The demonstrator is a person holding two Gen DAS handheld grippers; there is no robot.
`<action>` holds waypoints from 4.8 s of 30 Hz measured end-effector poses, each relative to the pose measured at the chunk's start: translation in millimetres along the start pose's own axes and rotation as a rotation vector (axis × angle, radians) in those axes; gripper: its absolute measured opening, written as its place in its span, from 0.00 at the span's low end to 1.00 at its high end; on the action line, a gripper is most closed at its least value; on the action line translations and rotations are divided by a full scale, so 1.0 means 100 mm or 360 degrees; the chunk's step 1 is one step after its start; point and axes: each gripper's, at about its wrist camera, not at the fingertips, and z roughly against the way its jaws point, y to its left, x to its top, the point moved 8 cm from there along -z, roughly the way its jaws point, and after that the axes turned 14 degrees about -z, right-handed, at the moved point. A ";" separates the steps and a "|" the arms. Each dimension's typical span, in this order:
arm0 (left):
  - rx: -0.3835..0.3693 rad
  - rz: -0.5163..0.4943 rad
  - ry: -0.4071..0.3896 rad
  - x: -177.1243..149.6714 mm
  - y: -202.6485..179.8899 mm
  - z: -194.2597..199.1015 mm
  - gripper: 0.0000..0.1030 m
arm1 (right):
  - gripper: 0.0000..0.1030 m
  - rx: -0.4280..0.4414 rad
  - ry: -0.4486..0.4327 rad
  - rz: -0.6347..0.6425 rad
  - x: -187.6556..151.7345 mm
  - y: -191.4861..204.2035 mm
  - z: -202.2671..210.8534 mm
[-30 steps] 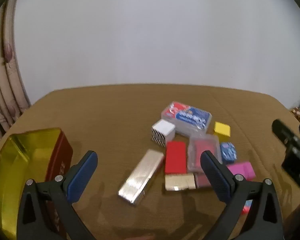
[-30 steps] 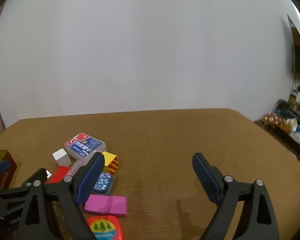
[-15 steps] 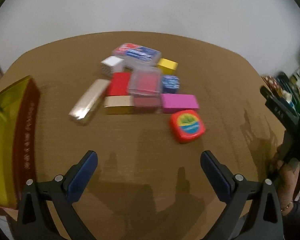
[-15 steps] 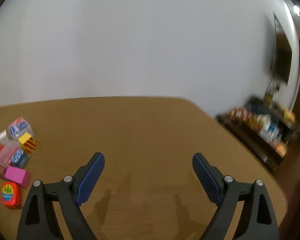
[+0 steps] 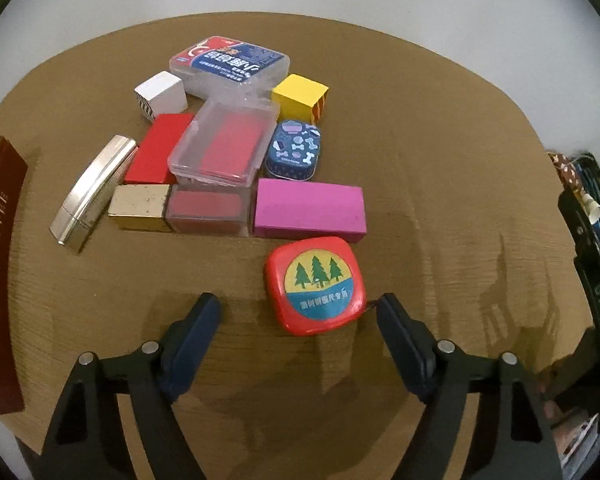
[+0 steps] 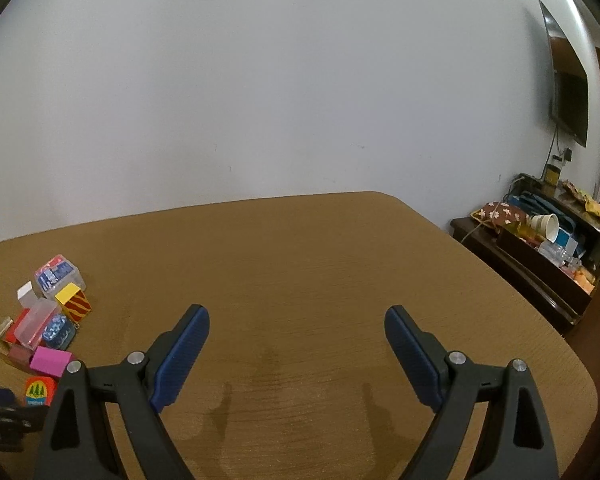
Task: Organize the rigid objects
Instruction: 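Move the left gripper toward the red tape measure, then grasp the red tape measure with the left gripper, then carry the tape measure into the gold tin and release it, then grasp the pink block with the right gripper, then carry the pink block into the gold tin and release it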
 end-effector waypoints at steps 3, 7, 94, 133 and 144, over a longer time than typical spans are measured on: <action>0.0027 -0.0029 0.0007 -0.05 -0.07 0.01 0.71 | 0.89 0.0014 -0.0001 0.0005 -0.01 -0.01 0.00; 0.0102 -0.0086 -0.0038 -0.17 -0.18 0.09 0.50 | 0.89 0.0028 0.0001 -0.0001 -0.02 0.00 -0.01; 0.0379 0.0474 -0.0205 -2.13 1.73 2.08 0.89 | 0.67 0.1052 0.1146 0.1776 -1.02 2.13 -0.05; 0.0481 0.0468 -0.0324 -2.62 2.22 2.46 0.89 | 0.29 0.1161 0.1567 0.0873 -1.96 5.45 0.92; 0.0412 0.0476 -0.0303 -2.64 2.25 2.40 0.89 | 0.30 0.0867 0.1560 0.0764 -2.38 5.62 0.43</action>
